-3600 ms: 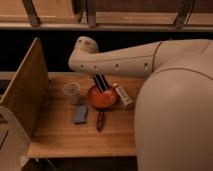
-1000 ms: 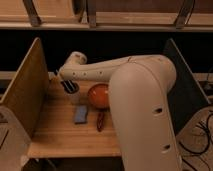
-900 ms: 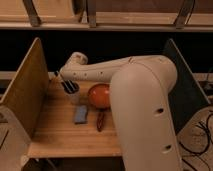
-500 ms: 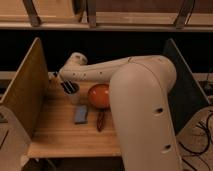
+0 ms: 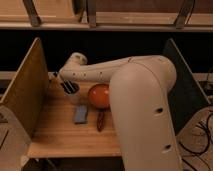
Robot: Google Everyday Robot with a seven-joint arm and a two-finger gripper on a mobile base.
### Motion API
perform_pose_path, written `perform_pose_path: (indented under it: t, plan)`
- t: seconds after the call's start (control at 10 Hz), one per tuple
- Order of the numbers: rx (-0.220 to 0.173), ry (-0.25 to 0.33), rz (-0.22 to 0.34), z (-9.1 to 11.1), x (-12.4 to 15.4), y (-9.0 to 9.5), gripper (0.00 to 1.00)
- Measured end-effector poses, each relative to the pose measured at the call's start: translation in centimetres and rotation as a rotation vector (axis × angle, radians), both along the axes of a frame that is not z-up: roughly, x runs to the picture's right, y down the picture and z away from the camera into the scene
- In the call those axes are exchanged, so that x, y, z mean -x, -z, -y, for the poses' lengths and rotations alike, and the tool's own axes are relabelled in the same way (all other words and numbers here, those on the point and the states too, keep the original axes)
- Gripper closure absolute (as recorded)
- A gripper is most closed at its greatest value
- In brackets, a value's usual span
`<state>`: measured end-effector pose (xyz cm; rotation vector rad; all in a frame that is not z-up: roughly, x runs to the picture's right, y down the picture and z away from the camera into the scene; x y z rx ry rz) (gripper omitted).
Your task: Place the eraser in the ceramic cup
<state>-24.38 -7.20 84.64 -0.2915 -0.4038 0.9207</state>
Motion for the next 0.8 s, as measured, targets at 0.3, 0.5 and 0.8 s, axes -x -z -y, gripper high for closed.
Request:
perform_pose_path:
  t: [0.3,0.5,0.8]
  plan:
    - [0.000,0.000,0.000,0.00,-0.03,0.00,0.20]
    - [0.000,0.000,0.000,-0.01,-0.04,-0.01,0.20]
    - [0.000,0.000,0.000,0.01,-0.03,0.00,0.20]
